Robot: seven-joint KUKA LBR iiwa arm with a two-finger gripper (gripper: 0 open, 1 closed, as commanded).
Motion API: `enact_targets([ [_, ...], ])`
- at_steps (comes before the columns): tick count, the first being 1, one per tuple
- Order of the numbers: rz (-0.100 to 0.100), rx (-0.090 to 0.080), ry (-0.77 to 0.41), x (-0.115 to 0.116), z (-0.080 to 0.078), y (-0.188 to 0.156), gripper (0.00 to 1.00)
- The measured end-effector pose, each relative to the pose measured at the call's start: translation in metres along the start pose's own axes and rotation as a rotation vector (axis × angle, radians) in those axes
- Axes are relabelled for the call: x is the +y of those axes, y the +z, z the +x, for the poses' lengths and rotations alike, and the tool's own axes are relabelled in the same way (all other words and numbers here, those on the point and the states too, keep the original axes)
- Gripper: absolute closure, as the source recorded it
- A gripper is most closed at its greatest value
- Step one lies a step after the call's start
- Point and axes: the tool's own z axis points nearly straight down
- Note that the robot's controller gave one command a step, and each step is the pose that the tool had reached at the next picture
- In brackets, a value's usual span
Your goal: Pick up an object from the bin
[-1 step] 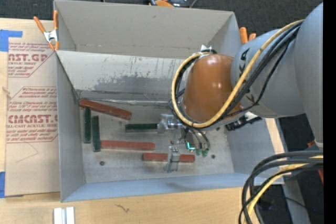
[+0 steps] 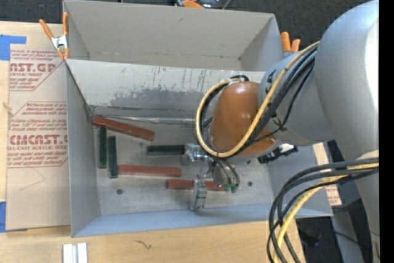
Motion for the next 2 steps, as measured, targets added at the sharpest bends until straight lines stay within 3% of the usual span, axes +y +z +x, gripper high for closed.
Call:
enact_targets([
  [1, -0.001, -0.004, 0.000, 0.001, -0.001, -0.004, 1.00],
  [2, -0.003, -0.015, 0.020, 0.014, 0.000, -0.136, 1.00],
])
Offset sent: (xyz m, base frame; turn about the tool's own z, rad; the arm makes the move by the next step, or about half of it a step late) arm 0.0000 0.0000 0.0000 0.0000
